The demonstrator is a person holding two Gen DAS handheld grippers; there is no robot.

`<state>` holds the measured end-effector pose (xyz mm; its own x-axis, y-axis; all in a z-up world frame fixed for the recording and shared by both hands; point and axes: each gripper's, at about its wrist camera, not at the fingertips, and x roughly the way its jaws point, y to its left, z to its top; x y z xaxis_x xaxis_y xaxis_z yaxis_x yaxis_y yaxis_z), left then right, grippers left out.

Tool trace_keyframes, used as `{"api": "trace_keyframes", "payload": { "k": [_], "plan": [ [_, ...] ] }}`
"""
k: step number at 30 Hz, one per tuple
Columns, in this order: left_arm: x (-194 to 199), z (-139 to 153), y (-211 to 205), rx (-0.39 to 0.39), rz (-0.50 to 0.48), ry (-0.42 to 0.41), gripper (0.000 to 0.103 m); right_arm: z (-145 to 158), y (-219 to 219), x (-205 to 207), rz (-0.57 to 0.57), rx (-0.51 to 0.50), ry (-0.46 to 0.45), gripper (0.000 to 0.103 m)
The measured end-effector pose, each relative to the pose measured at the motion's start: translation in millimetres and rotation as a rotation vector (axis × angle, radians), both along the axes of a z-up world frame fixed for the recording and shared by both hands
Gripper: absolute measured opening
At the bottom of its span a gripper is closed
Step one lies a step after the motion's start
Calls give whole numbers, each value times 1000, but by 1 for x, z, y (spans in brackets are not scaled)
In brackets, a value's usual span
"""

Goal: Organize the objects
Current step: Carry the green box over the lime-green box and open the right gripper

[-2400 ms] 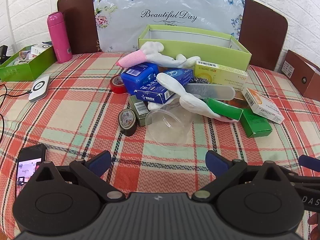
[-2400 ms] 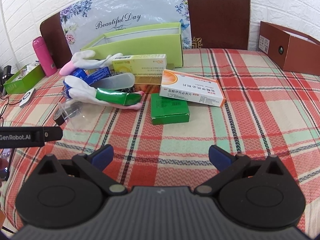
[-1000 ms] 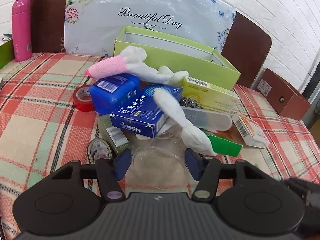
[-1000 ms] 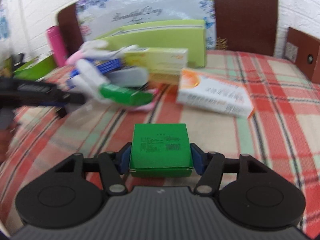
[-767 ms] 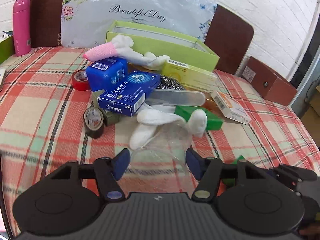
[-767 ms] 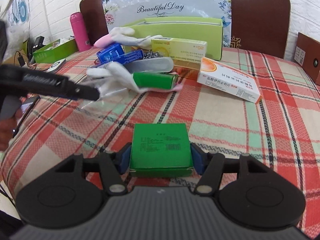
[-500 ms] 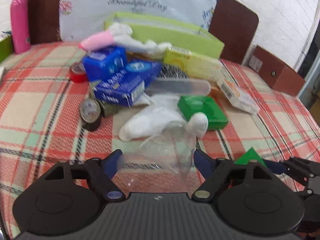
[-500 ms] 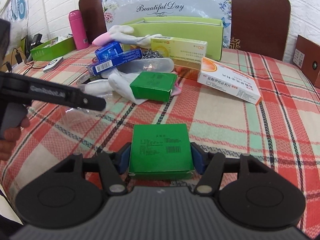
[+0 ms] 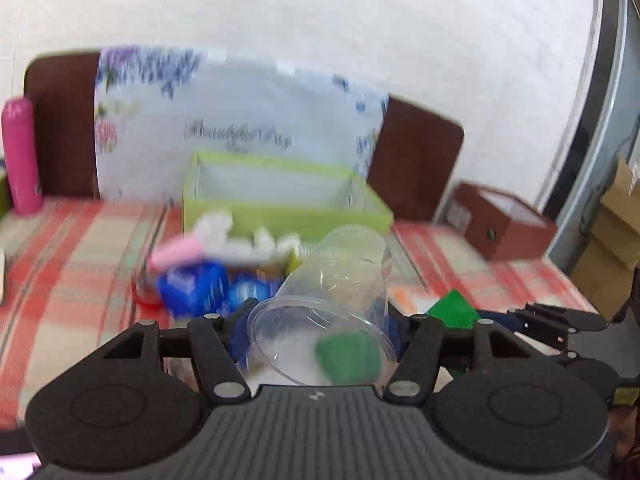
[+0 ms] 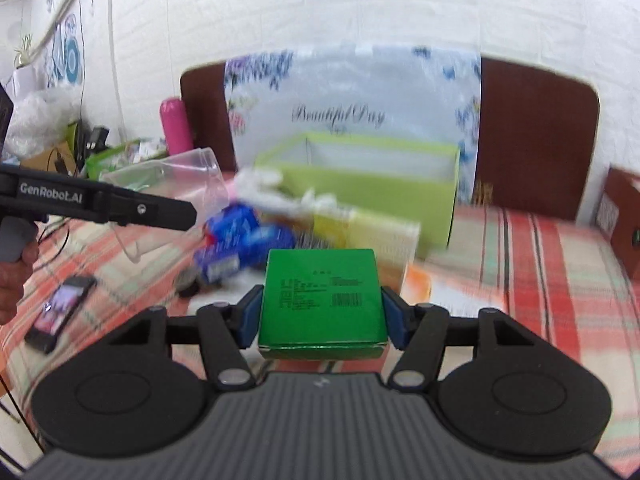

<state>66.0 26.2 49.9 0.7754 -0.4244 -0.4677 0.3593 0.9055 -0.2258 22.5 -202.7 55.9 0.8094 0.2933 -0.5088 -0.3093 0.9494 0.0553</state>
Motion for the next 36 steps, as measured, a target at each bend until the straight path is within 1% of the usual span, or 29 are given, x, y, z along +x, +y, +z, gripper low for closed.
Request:
{"api": "trace_keyframes", "payload": {
  "k": [2,3,6,9,11,13,16,19,20,21,23,24,25,26,28,31,33,36],
  "plan": [
    [19,15,-5,1,15,-49,64,16,-1,21,-7,-4,-40,60],
    [32,20,-7,-3,26,-59,64,23,-1,32,-9,-7,-57,60],
    [77,27,-11,-31,82,-43,64,37,0,73,-36,-18,-92,60],
    [123,27,-16,-33,126,-31,64,39,2,117,-81,-35,-105,60],
    [153,24,-18,-42,140,-6,64,35,2,148,-109,-28,-83,60],
    [179,18,-19,-31,162,17,64,26,1,181,-130,-18,-40,60],
    [212,3,-22,-16,177,64,65,5,0,227,-161,-32,31,60],
    [236,-11,-24,11,190,84,65,-19,0,261,-183,-47,98,60],
    [241,-15,-24,16,190,85,65,-26,0,269,-183,-43,117,60],
    [245,-18,-24,22,193,84,68,-31,-1,276,-179,-38,132,60],
    [252,-23,-25,35,205,84,81,-41,2,286,-170,-52,160,60],
    [255,-25,-25,45,217,88,90,-44,4,291,-154,-65,174,62],
    [256,-27,-25,52,230,88,91,-47,6,294,-145,-79,183,65],
    [256,-27,-25,54,238,86,91,-47,8,295,-144,-96,184,79],
    [254,-28,-22,42,241,80,91,-46,8,293,-142,-91,176,98],
    [242,-23,-18,29,256,57,91,-34,4,280,-126,-54,143,103],
    [230,-15,-19,30,258,31,91,-24,1,267,-134,-34,126,103],
    [202,3,-22,18,243,-42,92,-9,-4,243,-140,0,91,103]
  ]
}}
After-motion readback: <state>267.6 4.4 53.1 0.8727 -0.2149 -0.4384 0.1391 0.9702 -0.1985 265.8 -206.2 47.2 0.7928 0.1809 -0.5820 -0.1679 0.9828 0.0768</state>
